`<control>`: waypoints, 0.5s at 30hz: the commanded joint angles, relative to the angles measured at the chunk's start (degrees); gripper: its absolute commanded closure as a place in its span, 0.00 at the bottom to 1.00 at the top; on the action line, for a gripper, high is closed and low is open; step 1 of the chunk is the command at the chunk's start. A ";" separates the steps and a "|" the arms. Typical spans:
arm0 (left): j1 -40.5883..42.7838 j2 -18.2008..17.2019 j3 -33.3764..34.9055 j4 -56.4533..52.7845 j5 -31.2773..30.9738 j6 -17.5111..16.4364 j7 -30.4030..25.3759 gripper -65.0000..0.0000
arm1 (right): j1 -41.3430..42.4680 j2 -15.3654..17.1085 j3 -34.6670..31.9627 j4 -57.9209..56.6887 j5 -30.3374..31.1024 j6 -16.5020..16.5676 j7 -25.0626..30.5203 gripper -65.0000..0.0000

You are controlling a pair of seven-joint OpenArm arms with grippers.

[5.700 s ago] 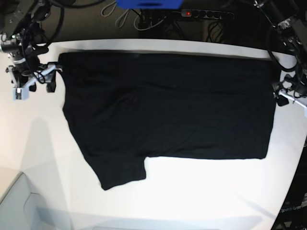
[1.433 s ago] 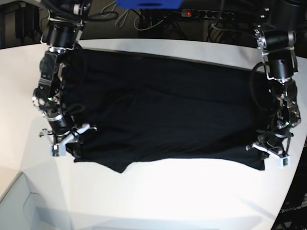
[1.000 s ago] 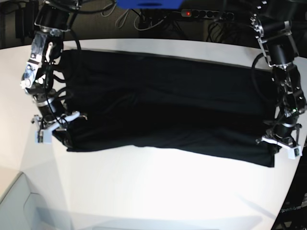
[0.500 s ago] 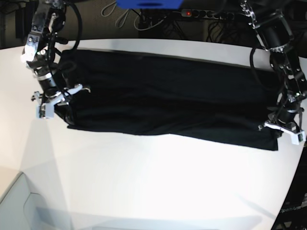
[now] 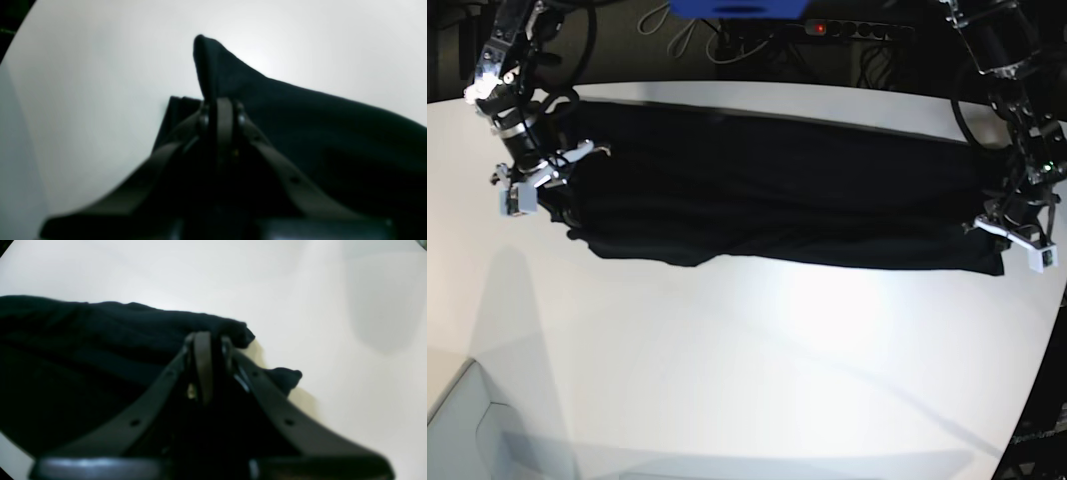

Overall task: Layout the t-shirt on the table in an organized manner, then fold the t-shirt properly
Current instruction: 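Lift the hem with both grippers and fold it over toward the collar edge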

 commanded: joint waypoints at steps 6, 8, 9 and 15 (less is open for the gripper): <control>-1.48 -1.72 -4.11 3.19 -0.51 -0.30 4.78 1.00 | 0.10 0.62 1.36 1.22 1.02 0.62 1.67 1.00; -1.48 -1.72 -4.37 5.03 -0.51 -0.30 6.36 1.00 | -0.87 0.71 1.10 1.31 1.02 0.62 1.93 1.00; -1.48 -1.90 -4.37 5.82 -0.51 -0.30 6.97 1.00 | -0.96 0.71 1.01 1.66 1.02 0.62 1.93 1.00; -1.48 -2.16 -4.55 9.43 -0.51 -0.30 12.25 1.00 | -2.01 0.45 1.01 4.56 1.02 0.62 1.58 1.00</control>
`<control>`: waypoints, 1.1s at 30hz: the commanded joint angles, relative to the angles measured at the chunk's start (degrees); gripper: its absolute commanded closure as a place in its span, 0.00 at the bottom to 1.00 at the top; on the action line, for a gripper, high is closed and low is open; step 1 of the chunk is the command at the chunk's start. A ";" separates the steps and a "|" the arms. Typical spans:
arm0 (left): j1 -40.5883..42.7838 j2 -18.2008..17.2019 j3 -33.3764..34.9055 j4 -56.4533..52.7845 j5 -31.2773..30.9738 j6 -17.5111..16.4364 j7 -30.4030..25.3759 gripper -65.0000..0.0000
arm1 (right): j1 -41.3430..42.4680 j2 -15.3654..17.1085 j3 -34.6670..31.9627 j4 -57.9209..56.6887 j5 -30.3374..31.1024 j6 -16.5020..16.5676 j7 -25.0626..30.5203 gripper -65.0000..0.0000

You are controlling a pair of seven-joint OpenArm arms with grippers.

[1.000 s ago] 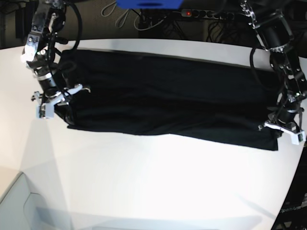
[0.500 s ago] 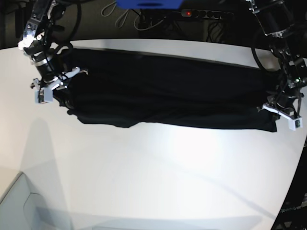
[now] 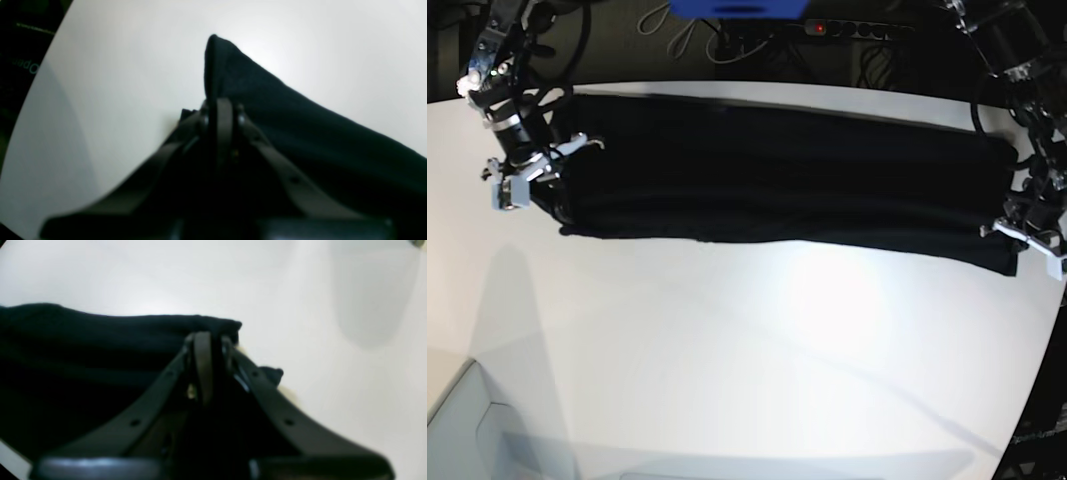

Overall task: Layout the t-shirt on the table in an organized manner, then fold the t-shirt properly
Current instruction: 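Lift the hem with both grippers and fold it over toward the collar edge, then regrasp the folded strip end with the right gripper while the left holds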

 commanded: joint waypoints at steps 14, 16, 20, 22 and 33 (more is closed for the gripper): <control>1.37 -2.89 0.00 0.97 0.32 0.07 5.36 1.00 | -3.12 0.45 0.03 0.01 0.74 0.60 1.43 1.00; 1.46 -2.89 0.00 0.97 0.41 0.07 5.36 1.00 | -3.56 0.54 0.03 0.01 0.74 0.60 1.43 1.00; 2.78 -3.68 0.35 0.88 0.41 0.07 5.36 1.00 | -4.18 1.24 0.03 -0.96 0.74 0.60 1.43 1.00; 2.87 -3.68 2.11 0.44 0.41 0.07 5.36 1.00 | -4.18 1.24 0.03 -2.72 0.74 0.60 1.43 1.00; 2.95 -4.04 4.05 -4.31 0.41 0.07 5.36 1.00 | -5.85 1.24 -0.06 -5.71 0.74 0.60 1.51 1.00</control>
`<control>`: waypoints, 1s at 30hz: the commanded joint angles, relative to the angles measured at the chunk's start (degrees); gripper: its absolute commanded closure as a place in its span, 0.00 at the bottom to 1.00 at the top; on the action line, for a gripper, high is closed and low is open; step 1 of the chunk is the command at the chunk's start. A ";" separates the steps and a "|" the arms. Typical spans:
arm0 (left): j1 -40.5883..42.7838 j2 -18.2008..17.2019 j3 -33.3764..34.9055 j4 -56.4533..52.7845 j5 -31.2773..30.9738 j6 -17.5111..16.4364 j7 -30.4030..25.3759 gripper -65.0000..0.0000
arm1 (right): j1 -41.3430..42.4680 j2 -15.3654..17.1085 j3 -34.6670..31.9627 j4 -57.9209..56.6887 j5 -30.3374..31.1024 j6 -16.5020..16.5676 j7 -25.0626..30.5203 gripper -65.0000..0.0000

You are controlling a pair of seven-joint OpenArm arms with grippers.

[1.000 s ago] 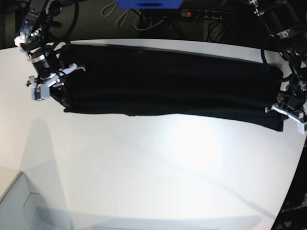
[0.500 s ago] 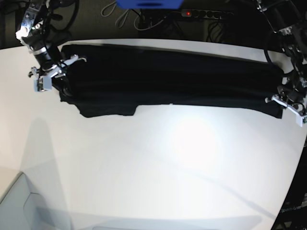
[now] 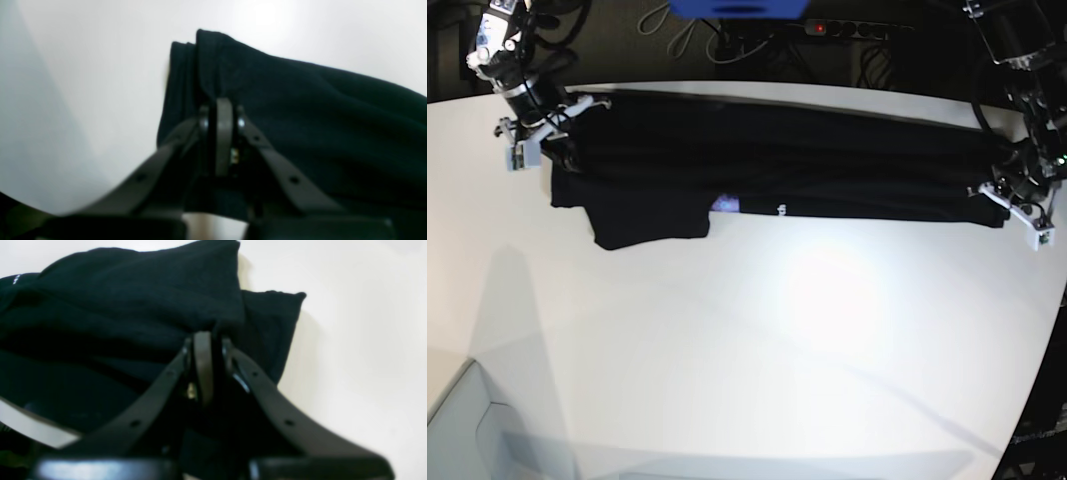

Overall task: Layout the t-shirt on the table in an organized manner, then fold the t-shirt properly
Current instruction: 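Regrasp the folded strip end with the right gripper while the left holds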

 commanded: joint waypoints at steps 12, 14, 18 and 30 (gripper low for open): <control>0.45 -1.37 2.38 1.31 -0.22 0.07 -0.57 0.84 | 0.56 0.48 0.73 -2.09 1.04 0.60 1.36 1.00; 0.45 -1.37 2.29 1.22 -0.22 0.07 -0.57 0.77 | 0.65 0.48 0.73 -2.09 1.04 0.60 1.36 1.00; 1.24 -1.37 2.20 1.40 -0.22 0.07 -0.57 0.67 | 0.65 0.48 0.82 -2.01 1.04 0.60 1.36 0.91; 1.33 -1.37 2.11 1.49 -0.31 0.07 -0.57 0.65 | 1.61 -1.90 5.83 -0.60 1.31 0.60 1.36 0.44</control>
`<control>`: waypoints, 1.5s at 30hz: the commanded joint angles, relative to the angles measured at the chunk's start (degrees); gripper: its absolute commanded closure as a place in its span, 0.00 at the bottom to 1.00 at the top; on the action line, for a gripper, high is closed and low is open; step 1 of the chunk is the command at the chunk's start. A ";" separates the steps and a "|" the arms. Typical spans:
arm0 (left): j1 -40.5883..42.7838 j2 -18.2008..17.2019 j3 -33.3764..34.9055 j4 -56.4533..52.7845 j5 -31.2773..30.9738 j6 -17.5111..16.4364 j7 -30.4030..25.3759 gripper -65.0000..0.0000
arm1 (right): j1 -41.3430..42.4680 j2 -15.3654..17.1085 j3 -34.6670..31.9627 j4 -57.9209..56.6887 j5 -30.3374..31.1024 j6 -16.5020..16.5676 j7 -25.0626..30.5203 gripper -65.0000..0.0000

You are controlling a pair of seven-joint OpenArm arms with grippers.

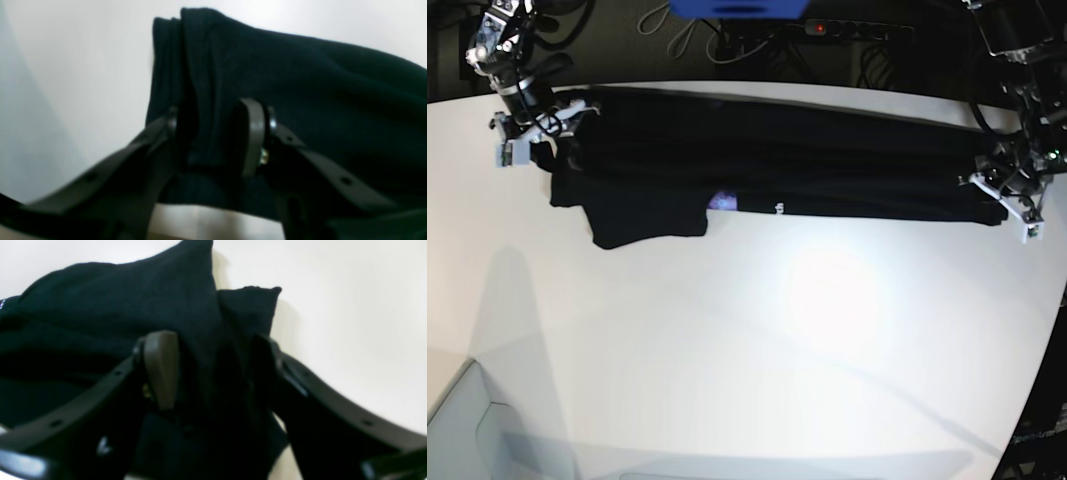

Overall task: Layout the t-shirt on the table in an organized manner, then fold the t-shirt properly
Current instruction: 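Regrasp the folded strip end with the right gripper while the left holds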

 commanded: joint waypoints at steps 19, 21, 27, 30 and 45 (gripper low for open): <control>-0.60 -1.09 -0.46 1.14 -0.29 0.16 -0.52 0.65 | 25.49 4.62 -3.46 -8.24 1.04 0.54 -22.45 0.43; -0.60 -1.09 -0.46 1.14 -0.29 0.16 -0.52 0.65 | 28.21 4.62 -3.90 -12.54 0.95 0.54 -22.71 0.43; -0.60 -1.09 -0.55 1.14 -0.29 0.16 -0.52 0.65 | 29.36 5.23 -6.63 -17.29 0.95 0.54 -22.53 0.43; -0.60 -1.00 -0.55 1.14 -0.29 0.16 -0.52 0.65 | 29.27 5.23 -7.24 -18.70 0.95 0.54 -22.53 0.43; -0.60 -0.56 -0.55 1.14 -0.29 0.25 -0.52 0.65 | 29.09 4.97 -7.15 -13.86 1.13 0.54 -22.53 1.00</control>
